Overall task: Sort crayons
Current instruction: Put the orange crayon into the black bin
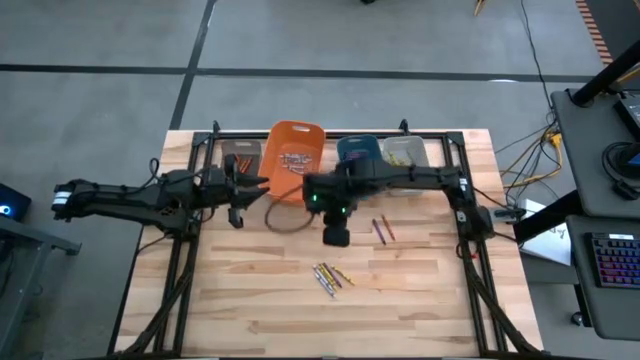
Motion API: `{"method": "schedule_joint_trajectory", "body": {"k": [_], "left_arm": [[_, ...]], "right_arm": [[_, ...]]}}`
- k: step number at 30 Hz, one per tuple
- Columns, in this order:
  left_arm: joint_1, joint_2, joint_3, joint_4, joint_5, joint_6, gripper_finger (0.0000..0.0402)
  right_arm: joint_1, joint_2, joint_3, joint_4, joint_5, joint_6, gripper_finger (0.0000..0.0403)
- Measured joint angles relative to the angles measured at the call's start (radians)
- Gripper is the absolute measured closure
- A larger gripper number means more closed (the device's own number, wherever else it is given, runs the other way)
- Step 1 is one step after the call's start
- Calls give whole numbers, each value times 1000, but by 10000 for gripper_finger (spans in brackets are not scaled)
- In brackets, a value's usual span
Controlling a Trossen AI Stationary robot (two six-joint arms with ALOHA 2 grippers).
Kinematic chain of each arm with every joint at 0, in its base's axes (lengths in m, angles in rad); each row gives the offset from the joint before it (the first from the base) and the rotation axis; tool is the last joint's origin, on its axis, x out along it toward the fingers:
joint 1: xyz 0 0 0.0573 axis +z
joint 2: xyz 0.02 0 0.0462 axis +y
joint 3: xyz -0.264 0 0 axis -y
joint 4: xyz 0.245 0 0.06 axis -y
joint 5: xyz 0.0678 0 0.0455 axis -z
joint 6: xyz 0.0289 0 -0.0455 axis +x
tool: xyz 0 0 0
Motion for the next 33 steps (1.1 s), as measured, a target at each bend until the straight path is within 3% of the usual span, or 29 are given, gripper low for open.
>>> {"method": "schedule_joint_trajectory", "body": {"k": [6,13,22,28,33], "left_arm": [[-5,17,0,0,1,-40,302],[-34,51,0,24,1,-67,302],[-79,78,0,72,2,-63,302],[-79,83,0,93,2,-62,302],[-79,89,0,99,2,-62,302]], "right_arm": [[83,0,-71,23,146,52,355],[136,-14,-223,59,179,114,355],[157,-220,-601,316,179,201,355],[156,-370,-874,445,182,355,355],[147,-446,-1069,456,204,568,355]]}}
